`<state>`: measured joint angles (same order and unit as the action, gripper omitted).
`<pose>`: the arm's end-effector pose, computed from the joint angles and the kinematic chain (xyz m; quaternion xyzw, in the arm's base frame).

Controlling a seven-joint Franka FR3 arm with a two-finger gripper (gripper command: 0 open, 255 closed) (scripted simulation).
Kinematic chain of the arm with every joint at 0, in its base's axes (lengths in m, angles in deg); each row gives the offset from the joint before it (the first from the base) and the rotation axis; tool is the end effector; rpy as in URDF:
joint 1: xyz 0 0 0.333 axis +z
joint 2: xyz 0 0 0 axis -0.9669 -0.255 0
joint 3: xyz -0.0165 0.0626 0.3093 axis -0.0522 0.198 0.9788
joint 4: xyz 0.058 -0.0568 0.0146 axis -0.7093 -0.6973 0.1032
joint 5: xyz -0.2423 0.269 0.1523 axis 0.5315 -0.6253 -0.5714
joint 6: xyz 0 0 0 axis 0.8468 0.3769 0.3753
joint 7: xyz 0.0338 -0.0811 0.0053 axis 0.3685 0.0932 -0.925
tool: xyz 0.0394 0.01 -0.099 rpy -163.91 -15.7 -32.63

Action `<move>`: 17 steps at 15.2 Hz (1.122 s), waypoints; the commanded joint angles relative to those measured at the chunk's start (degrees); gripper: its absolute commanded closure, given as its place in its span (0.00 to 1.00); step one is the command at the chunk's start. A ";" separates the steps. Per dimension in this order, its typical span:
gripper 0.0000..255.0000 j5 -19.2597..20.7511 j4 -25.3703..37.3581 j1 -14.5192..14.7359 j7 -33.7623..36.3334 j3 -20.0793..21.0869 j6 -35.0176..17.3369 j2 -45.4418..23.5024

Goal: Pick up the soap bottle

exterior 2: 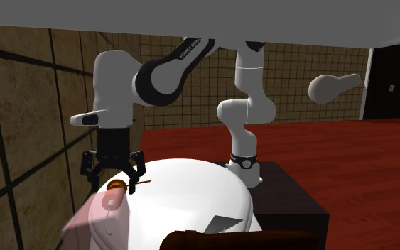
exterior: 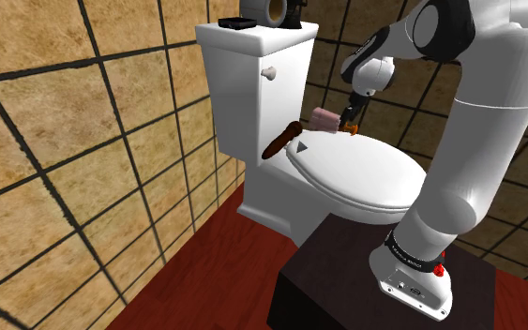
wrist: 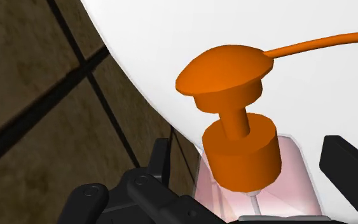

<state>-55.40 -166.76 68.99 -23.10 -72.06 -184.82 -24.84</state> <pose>0.3916 -0.4183 0.3362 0.9970 -0.0181 0.0748 0.0067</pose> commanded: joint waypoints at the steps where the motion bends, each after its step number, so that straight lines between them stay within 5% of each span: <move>1: 0.00 -1.38 -0.38 -0.39 -0.97 0.57 -1.12 -1.09; 5: 0.00 -3.27 -0.75 -1.08 -2.38 1.43 -2.52 -2.63; 6: 1.00 -3.19 -0.82 -1.03 -2.31 1.40 -2.53 -2.53; 17: 1.00 -1.80 -0.47 -0.53 -1.29 0.74 -1.44 -1.43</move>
<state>-57.76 -167.51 68.32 -24.77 -71.05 -186.82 -26.66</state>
